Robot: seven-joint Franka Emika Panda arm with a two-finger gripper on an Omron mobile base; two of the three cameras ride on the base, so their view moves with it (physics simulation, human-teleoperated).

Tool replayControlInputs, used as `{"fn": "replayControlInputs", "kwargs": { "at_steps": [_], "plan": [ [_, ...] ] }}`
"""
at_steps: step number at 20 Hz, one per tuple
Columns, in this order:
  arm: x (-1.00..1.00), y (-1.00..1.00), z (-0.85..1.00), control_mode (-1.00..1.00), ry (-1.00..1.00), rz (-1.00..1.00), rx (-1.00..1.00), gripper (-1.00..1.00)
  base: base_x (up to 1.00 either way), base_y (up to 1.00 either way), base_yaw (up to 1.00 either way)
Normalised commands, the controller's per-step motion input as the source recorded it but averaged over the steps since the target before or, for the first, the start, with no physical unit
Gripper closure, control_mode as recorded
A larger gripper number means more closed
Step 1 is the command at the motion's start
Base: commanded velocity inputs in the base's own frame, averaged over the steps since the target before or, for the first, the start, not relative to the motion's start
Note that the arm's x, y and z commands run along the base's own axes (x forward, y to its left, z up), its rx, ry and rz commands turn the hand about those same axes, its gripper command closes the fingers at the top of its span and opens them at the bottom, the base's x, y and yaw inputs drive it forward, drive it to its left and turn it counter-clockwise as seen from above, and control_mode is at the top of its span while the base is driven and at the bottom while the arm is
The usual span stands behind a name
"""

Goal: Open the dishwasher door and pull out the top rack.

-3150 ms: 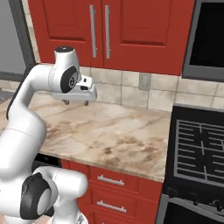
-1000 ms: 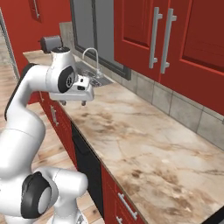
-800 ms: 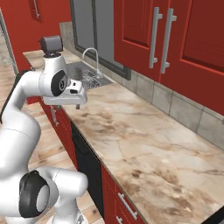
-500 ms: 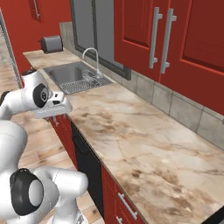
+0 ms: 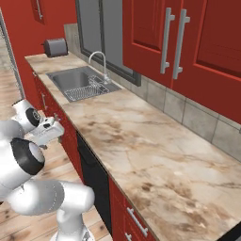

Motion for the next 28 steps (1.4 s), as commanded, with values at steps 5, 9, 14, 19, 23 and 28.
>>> {"fn": "replayControlInputs", "kwargs": {
  "at_steps": [5, 9, 14, 19, 23, 28],
  "plan": [
    [0.39, 0.03, -0.63, -1.00, 0.00, 0.00, -0.14, -1.00, 0.00, 0.00, 0.00],
    [0.31, 0.00, -0.67, -1.00, -0.01, 0.00, -0.22, -1.00, 0.00, 0.00, 0.00],
    [0.16, 0.00, -0.74, -1.00, -0.04, 0.00, -0.20, -1.00, 0.00, 0.00, 0.00],
    [0.16, 0.00, -0.58, -1.00, -0.08, 0.00, -0.13, -1.00, 0.00, 0.00, 0.00],
    [0.22, -0.02, -0.58, -1.00, -0.10, 0.00, -0.11, -1.00, 0.00, 0.00, 0.00],
    [0.35, -0.10, -0.29, -1.00, -0.07, 0.00, -0.10, -1.00, 0.00, 0.00, 0.00]
  ]
}}
